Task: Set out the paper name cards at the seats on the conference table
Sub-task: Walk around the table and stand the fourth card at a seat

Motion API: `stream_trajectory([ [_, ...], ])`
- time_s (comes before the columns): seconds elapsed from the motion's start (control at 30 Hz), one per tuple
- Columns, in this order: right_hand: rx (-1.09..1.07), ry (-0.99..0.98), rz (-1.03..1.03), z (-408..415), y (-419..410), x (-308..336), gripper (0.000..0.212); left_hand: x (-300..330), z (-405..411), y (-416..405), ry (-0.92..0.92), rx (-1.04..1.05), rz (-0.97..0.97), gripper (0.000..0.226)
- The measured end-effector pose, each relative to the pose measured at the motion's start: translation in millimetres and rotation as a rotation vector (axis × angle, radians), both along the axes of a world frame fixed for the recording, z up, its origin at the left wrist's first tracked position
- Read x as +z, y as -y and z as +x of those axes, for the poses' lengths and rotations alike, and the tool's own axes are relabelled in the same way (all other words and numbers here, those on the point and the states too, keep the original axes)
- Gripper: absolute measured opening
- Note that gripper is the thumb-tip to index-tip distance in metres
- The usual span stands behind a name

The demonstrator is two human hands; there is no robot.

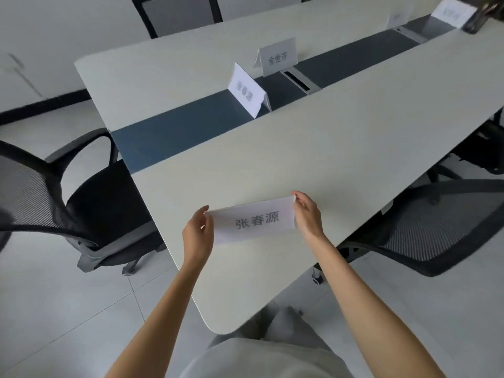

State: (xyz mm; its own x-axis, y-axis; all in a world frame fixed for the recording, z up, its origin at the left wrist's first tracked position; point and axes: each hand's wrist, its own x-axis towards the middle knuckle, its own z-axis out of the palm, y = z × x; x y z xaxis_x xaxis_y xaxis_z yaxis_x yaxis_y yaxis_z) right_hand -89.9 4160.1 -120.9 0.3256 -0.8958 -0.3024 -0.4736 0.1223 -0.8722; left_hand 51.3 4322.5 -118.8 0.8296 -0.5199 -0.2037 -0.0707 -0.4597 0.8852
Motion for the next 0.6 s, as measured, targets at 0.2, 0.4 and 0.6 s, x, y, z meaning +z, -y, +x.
stream_trajectory([
  [0.2, 0.181, -0.032, 0.005, 37, 45, -21, 0.039, -21, 24, 12, -0.029, 0.049, 0.048, 0.029],
  [0.4, 0.506, -0.144, -0.257, 33, 72, -32, 0.033, -32, 31, 9, 0.090, 0.003, 0.127, 0.026],
  [0.6, 0.710, -0.161, -0.230, 35, 93, -37, 0.037, -33, 34, 10, 0.101, -0.051, 0.132, 0.027],
])
